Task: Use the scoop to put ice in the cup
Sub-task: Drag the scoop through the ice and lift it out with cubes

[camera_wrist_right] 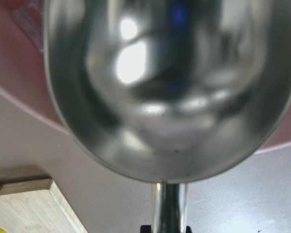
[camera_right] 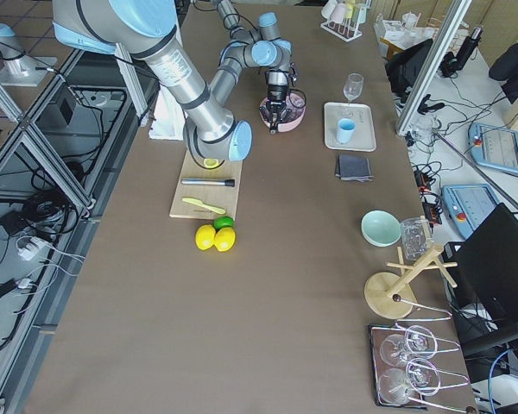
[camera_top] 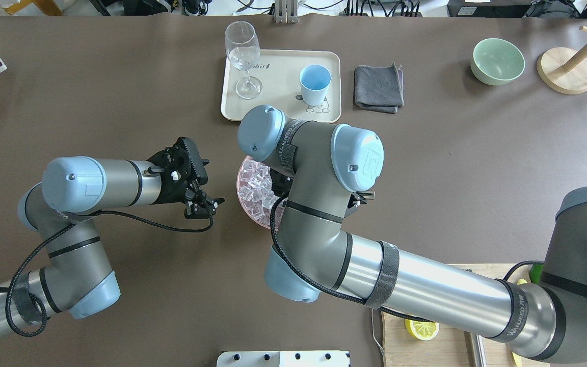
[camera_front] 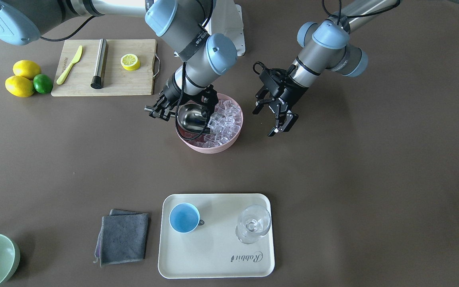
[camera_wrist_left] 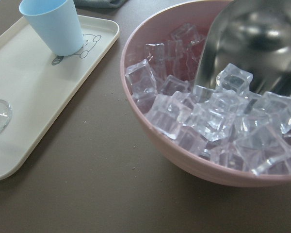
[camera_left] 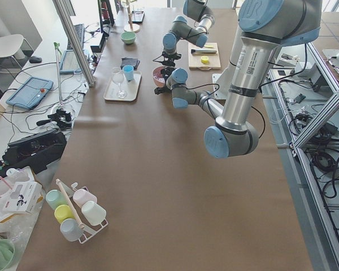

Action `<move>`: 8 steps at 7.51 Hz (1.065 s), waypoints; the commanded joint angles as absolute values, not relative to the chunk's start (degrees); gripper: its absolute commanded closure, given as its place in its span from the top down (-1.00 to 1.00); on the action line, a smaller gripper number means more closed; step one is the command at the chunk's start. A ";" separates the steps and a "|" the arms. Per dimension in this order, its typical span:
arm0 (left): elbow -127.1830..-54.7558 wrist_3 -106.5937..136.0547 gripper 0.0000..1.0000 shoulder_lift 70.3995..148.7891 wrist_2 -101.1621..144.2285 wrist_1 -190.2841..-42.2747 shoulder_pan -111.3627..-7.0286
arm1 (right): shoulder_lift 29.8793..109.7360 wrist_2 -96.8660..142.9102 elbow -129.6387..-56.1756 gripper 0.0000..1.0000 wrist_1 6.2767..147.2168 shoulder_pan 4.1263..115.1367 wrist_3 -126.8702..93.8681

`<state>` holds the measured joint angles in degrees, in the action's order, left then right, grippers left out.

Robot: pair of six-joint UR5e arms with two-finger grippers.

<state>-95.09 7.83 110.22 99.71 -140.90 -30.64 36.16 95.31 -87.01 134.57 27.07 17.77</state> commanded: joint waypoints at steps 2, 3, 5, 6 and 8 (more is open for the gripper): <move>-95.01 8.26 0.97 111.27 101.34 -140.63 -29.97 | 36.91 96.68 -87.98 -1.00 132.02 27.16 18.19; -95.01 8.35 0.97 111.18 101.34 -140.71 -29.27 | 36.91 96.68 -87.98 -1.00 131.58 27.16 18.19; -95.10 8.35 0.97 111.27 101.34 -140.63 -28.92 | 36.91 96.59 -88.41 -1.00 131.57 27.25 18.19; -95.53 8.44 0.97 111.18 101.34 -140.54 -28.92 | 36.91 96.59 -88.77 -1.00 131.57 27.33 18.19; -96.94 9.05 0.97 110.22 101.42 -140.62 -28.92 | 36.91 96.59 -89.65 -1.00 131.57 27.42 18.02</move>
